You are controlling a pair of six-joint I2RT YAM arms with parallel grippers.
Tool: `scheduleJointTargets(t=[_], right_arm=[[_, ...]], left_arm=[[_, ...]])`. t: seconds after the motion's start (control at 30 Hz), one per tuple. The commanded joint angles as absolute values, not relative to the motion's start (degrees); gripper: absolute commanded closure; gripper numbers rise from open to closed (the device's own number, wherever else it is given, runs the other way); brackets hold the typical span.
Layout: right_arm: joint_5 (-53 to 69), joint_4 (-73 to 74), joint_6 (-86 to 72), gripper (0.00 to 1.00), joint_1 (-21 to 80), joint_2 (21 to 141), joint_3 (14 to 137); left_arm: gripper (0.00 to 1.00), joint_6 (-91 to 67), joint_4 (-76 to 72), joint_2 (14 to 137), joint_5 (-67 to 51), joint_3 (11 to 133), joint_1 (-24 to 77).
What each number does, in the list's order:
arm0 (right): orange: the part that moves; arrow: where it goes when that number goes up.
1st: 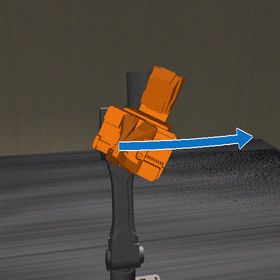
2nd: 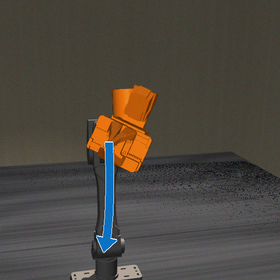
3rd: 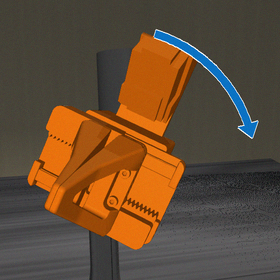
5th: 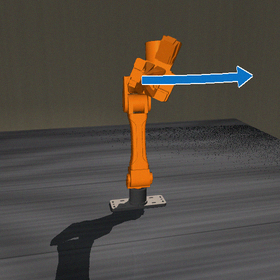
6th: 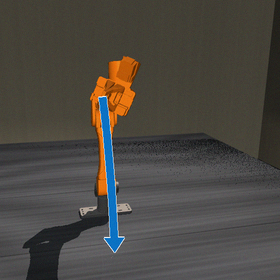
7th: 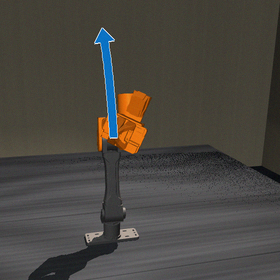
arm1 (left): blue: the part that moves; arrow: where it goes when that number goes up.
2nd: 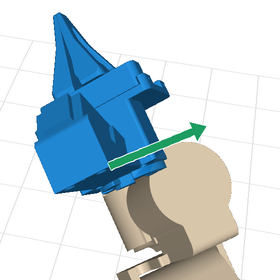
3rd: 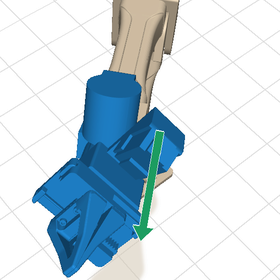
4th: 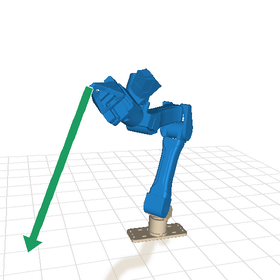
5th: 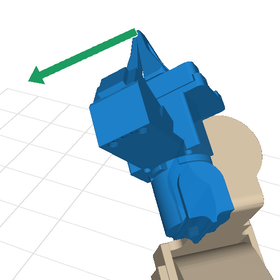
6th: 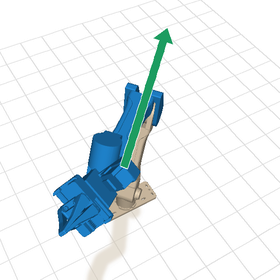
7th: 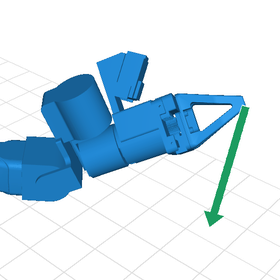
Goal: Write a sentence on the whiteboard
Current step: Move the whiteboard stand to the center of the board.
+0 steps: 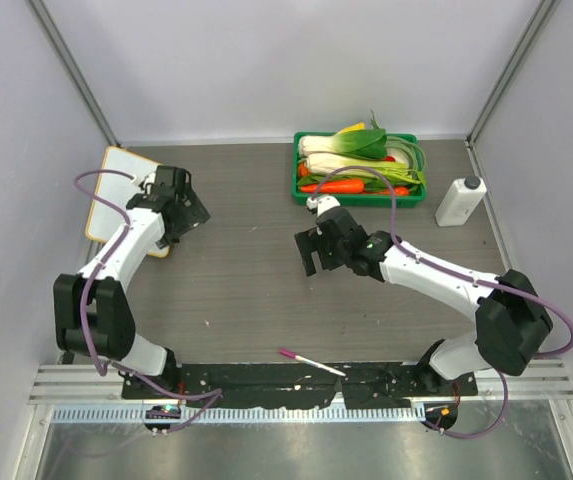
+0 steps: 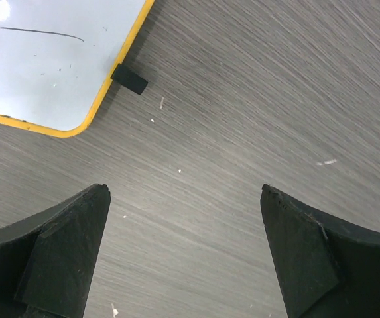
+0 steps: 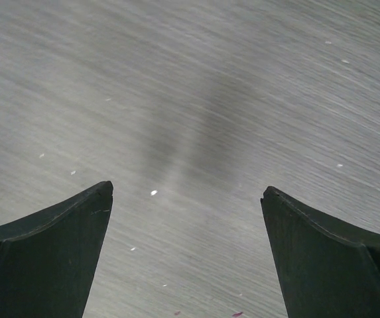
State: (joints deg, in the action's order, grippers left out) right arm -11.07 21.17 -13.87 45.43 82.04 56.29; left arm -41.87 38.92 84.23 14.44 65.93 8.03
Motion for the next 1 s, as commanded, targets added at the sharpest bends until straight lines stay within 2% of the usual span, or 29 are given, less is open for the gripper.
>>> scheduleJointTargets(t=[0.0, 0.2, 0.5, 0.7, 0.8, 0.97], right_arm=[[-7.57, 19.43, -14.23, 0.01, 40.17, 79.19, 55.11], [-3.0, 20.56, -16.43, 0.01, 37.53, 79.1, 55.46], [1.38, 21.27, -18.72, 0.01, 37.53, 77.79, 53.79], [3.16, 19.87, -20.57, 0.01, 37.53, 76.82, 50.98], [3.08, 19.69, -20.48, 0.01, 37.53, 76.82, 50.63], [2.2, 19.78, -19.95, 0.01, 37.44, 76.64, 50.27]], left_arm=[[0.0, -46.66, 38.24, 87.27, 18.63, 68.73, 8.0], [0.0, -53.08, 35.07, 91.05, 24.69, 66.98, 8.09], [0.06, -56.6, 34.01, 98.43, 32.59, 68.46, 8.09], [0.13, -56.78, 36.29, 103.79, 35.94, 72.68, 8.0], [0.22, -56.95, 36.91, 106.43, 36.21, 74.79, 7.91], [0.3, -58.01, 37.79, 109.16, 35.86, 75.94, 7.21]])
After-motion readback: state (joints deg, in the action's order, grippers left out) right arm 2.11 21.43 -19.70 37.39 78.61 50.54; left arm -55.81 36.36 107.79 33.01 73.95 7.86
